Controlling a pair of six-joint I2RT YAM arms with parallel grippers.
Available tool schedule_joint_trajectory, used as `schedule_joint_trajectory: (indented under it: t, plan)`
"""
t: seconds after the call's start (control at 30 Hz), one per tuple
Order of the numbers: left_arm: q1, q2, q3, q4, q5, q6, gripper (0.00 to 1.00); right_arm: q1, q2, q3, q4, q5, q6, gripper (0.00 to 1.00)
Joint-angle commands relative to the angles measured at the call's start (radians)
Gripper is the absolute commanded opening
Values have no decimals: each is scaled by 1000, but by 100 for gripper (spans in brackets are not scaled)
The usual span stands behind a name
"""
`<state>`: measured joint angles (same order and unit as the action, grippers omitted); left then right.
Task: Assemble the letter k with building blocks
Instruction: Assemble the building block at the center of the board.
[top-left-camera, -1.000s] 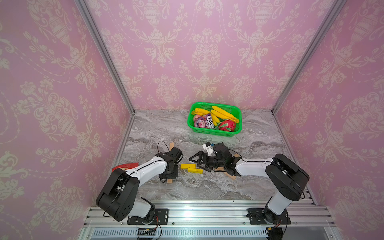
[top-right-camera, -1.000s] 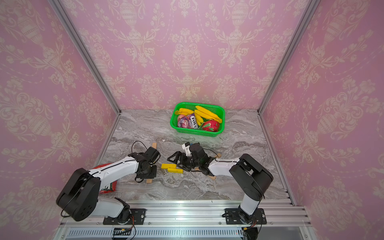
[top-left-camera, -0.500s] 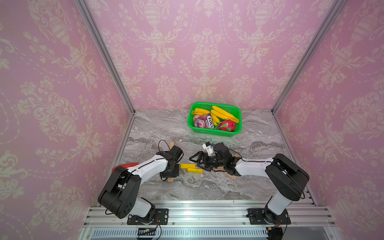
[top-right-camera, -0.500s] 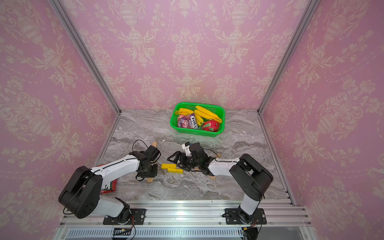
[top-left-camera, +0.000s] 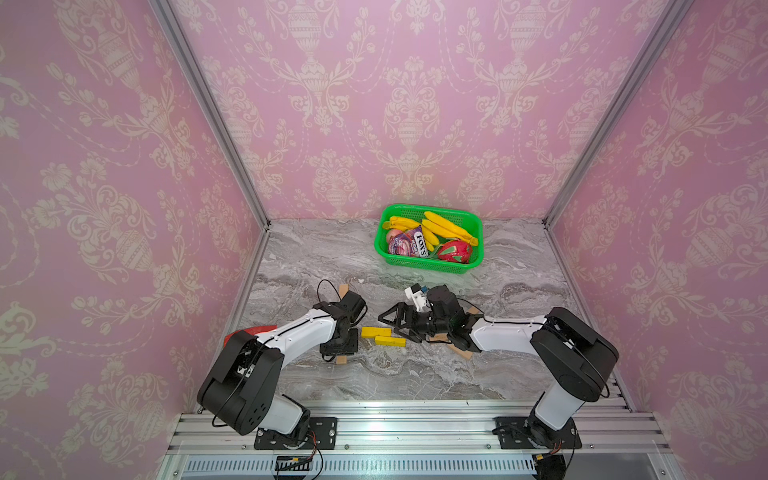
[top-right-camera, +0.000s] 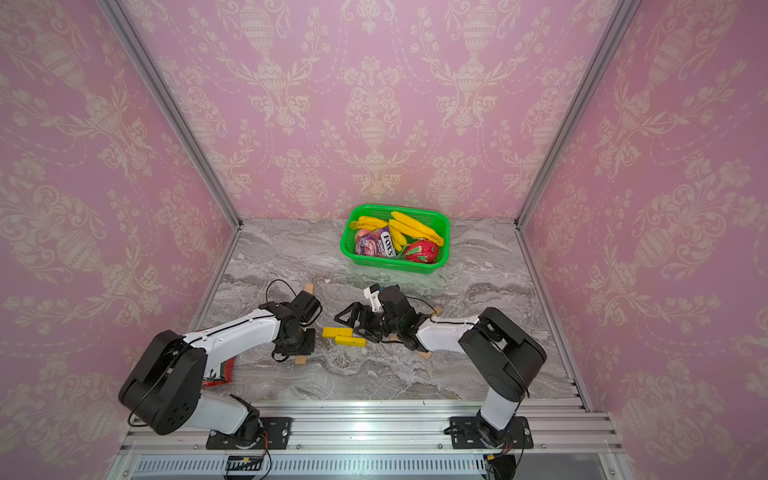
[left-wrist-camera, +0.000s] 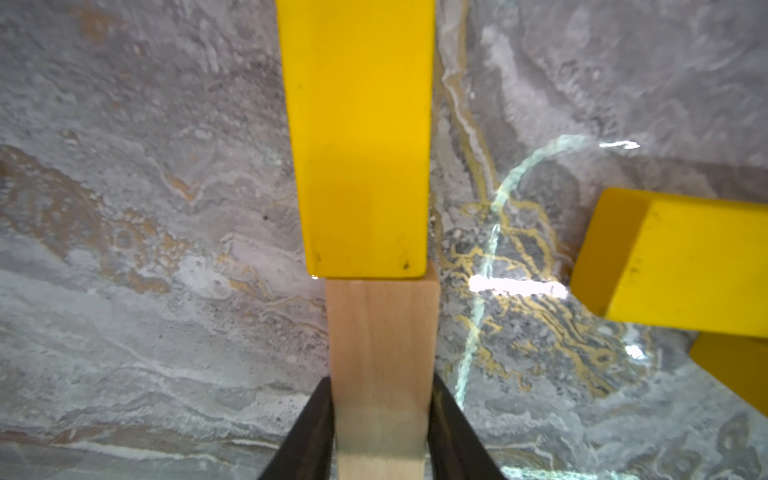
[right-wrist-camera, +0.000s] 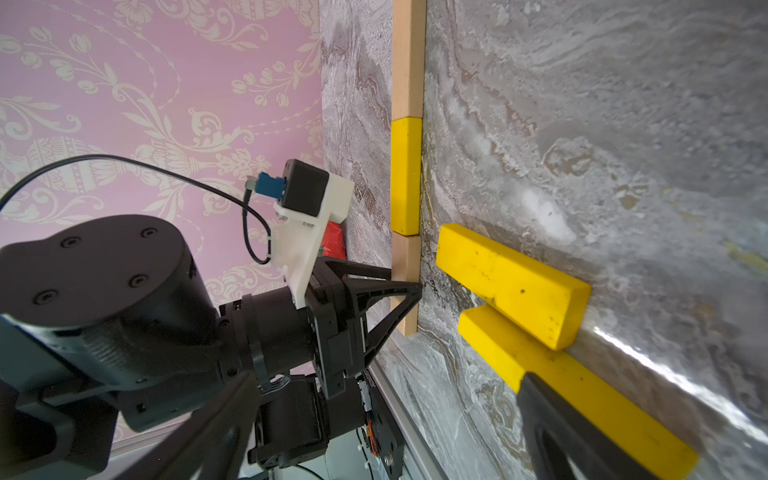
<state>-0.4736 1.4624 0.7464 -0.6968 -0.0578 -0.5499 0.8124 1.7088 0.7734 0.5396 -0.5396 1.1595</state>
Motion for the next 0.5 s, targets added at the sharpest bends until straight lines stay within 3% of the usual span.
schedule_joint_trajectory:
  t: [0.0,0.47]
  plan:
    - [10,13,14,-24,-26,4,38,8,17,28,-4,-11,-18,100]
    - [21,23,19,-27,-48,4,36,7,13,20,0,-4,-15,100]
